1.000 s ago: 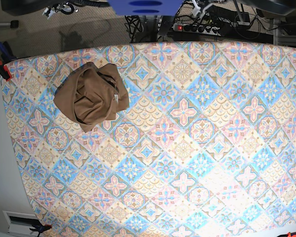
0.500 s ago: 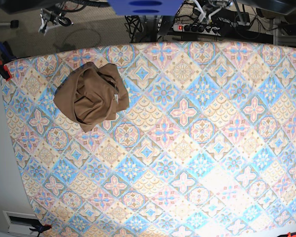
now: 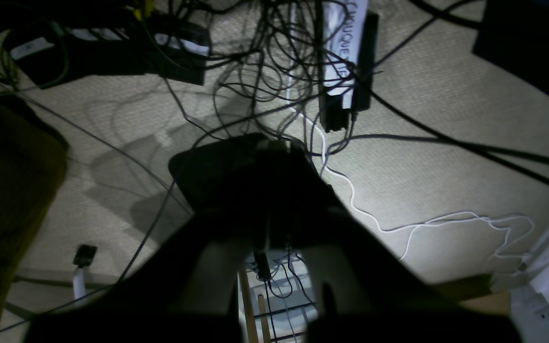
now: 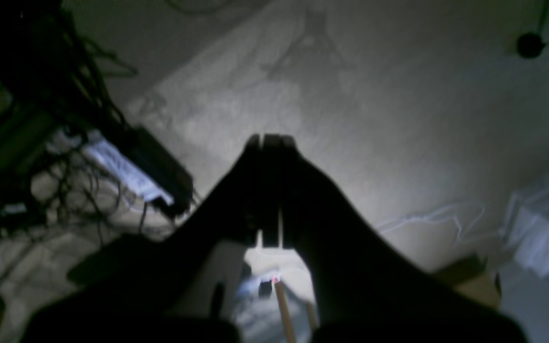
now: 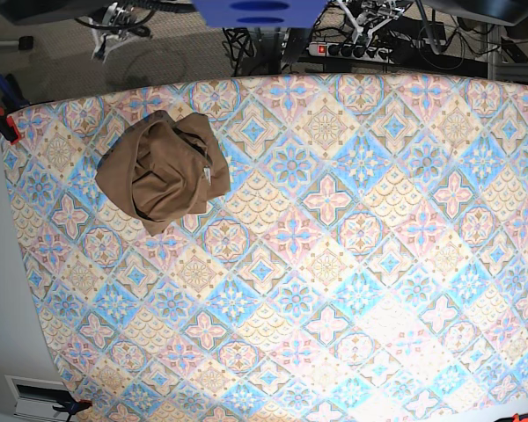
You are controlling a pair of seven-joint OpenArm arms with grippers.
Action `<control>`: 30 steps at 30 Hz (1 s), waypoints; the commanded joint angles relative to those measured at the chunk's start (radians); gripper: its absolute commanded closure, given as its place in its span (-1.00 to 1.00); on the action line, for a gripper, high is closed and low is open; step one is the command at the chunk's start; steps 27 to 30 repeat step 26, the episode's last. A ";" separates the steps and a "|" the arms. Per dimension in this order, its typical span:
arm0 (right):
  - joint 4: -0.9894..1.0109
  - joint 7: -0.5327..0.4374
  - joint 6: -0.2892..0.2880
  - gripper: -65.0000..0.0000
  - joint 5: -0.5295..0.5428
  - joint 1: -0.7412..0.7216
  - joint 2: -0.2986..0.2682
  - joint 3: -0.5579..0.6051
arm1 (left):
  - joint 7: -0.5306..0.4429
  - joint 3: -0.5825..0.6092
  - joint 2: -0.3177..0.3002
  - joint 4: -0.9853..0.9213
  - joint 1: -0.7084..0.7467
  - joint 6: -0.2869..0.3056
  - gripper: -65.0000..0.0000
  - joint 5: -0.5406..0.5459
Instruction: Layout the t-shirt on the table in an organized manner, then fold the t-shirt properly
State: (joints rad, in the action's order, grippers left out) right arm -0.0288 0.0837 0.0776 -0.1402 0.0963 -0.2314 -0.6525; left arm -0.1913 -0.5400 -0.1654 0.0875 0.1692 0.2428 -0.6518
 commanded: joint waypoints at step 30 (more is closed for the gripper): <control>0.003 0.003 0.184 1.00 -0.003 0.007 0.100 0.003 | 0.000 0.001 0.005 -0.001 -0.075 -0.001 1.00 -0.001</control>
